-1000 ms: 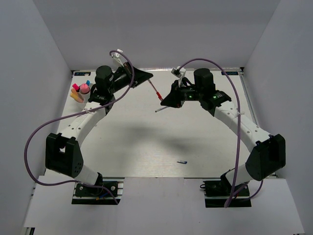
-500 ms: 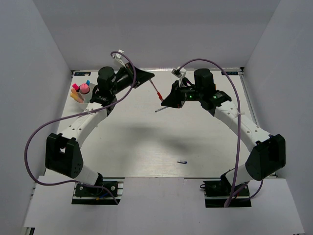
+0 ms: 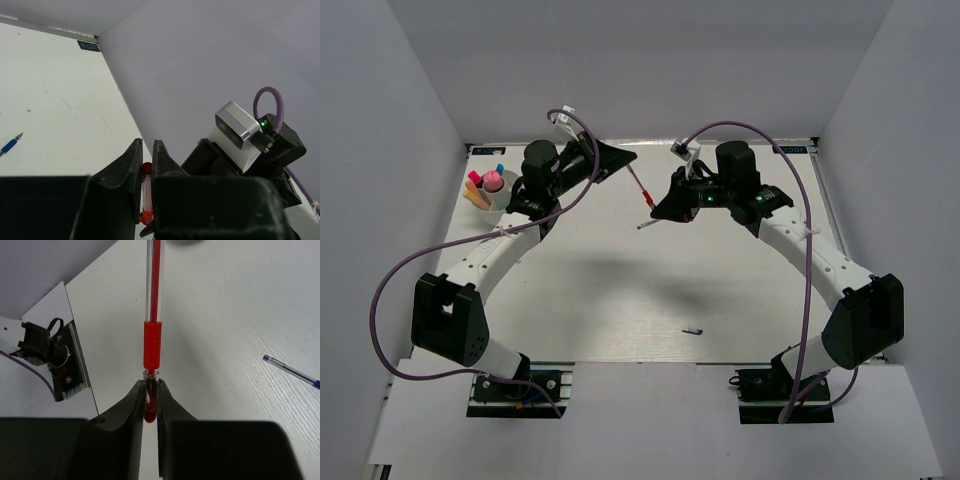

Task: Sort the stationery into containers
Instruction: Pass the stationery from the right arm to the left

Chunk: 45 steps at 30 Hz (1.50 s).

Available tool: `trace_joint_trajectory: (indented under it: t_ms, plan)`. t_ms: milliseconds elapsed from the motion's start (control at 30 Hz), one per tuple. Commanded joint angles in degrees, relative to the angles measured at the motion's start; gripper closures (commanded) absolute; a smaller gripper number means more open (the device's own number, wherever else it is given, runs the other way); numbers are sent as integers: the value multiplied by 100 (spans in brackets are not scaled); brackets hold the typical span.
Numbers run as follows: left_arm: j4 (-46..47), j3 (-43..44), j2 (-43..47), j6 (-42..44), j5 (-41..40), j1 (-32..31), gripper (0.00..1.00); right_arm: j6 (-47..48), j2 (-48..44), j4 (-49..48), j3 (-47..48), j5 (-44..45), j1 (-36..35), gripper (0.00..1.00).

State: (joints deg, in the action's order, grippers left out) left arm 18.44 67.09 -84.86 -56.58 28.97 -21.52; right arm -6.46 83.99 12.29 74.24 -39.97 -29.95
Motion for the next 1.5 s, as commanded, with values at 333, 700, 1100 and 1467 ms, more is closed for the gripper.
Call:
trace_joint_trajectory:
  t_ms: [333,700,1100,1467]
  plan:
    - [-499,-284,75,-240,926,-643,100,57,-40,-1651,504,235,-37,100]
    - [-481,-407,84,-257,926,-749,100,57,100,-1765,653,235,-45,100]
    - [-464,-495,66,-292,917,-854,100,-31,223,-1880,899,261,-54,100]
    - [-464,-548,57,-328,952,-960,100,-57,364,-1941,1128,331,-19,100]
